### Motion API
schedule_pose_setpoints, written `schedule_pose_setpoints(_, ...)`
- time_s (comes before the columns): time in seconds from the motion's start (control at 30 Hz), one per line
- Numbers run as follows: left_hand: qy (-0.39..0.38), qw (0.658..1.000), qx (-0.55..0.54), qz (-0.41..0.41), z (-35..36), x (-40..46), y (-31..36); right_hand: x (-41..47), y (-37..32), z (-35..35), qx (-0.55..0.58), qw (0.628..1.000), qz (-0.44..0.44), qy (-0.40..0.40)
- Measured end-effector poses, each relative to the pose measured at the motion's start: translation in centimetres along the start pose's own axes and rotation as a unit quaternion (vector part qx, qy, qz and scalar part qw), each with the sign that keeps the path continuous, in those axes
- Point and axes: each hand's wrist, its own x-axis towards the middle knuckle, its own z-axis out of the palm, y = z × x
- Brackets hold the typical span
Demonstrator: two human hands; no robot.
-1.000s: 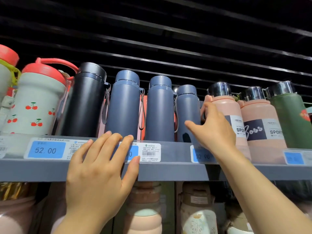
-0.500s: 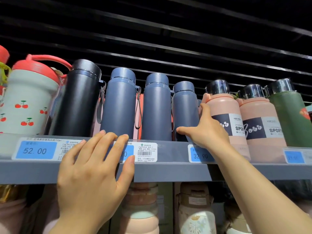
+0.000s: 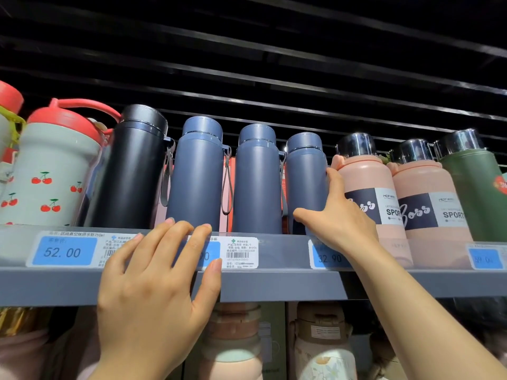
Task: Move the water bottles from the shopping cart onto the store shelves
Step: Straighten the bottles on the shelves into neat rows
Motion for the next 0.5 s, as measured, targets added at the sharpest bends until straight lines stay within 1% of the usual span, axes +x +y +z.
schedule_pose_setpoints(0.13,-0.002,1.000,0.000,0.004,0.03,-0.04,-0.07,-0.04,0.09,-0.09,0.010,1.000,0.005,0.005)
schedule_pose_setpoints(0.3,-0.006,1.000,0.001,0.000,0.00,-0.06,-0.01,-0.18,0.00,0.34,-0.022,0.999,0.023,0.041)
schedule_pose_setpoints(0.4,-0.009,1.000,0.001,0.000,-0.04,-0.04,-0.04,-0.50,-0.07,0.37,-0.028,0.998,0.009,0.058)
schedule_pose_setpoints(0.5,-0.010,1.000,-0.002,-0.002,-0.08,-0.05,-0.03,-0.69,-0.05,0.31,-0.019,0.999,-0.008,0.049)
